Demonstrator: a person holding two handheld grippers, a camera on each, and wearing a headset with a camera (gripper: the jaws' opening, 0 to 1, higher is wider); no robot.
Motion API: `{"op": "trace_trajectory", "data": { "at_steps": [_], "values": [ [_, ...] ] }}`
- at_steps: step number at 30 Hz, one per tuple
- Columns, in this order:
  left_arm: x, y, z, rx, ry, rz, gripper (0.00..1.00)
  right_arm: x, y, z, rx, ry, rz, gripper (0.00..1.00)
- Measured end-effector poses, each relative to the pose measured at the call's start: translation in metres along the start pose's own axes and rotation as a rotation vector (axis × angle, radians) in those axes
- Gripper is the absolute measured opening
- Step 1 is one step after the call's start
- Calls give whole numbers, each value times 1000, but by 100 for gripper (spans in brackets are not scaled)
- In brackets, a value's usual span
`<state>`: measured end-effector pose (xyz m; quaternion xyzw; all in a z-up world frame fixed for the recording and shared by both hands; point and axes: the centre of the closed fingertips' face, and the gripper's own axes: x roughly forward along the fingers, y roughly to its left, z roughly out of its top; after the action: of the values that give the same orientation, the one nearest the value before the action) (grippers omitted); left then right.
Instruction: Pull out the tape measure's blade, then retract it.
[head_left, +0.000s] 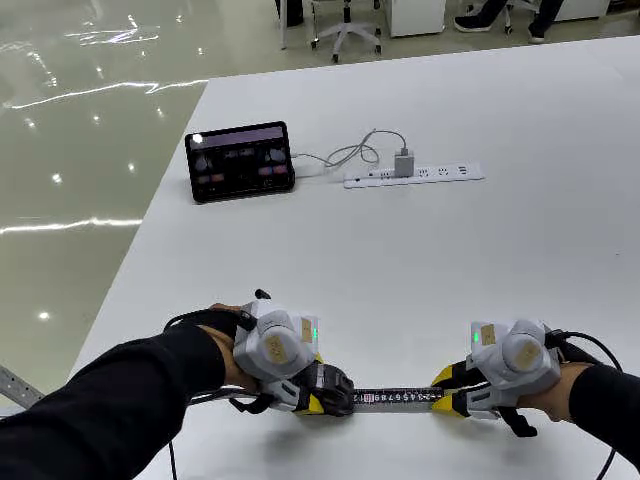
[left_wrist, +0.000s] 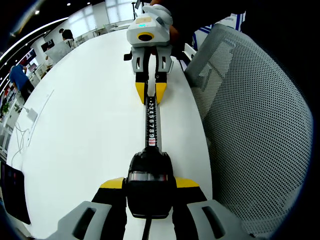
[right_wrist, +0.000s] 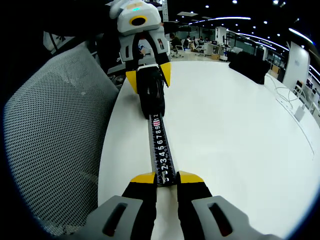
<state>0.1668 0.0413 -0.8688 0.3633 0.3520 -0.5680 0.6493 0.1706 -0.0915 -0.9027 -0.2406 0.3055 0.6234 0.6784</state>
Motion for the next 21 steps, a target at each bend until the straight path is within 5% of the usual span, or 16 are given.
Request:
{"op": "trace_trajectory", "data": {
  "at_steps": [21],
  "values": [
    [1,0,0,-3,15,-8,31,-10,-2,-10,-5,7,-10,10]
  ]
}}
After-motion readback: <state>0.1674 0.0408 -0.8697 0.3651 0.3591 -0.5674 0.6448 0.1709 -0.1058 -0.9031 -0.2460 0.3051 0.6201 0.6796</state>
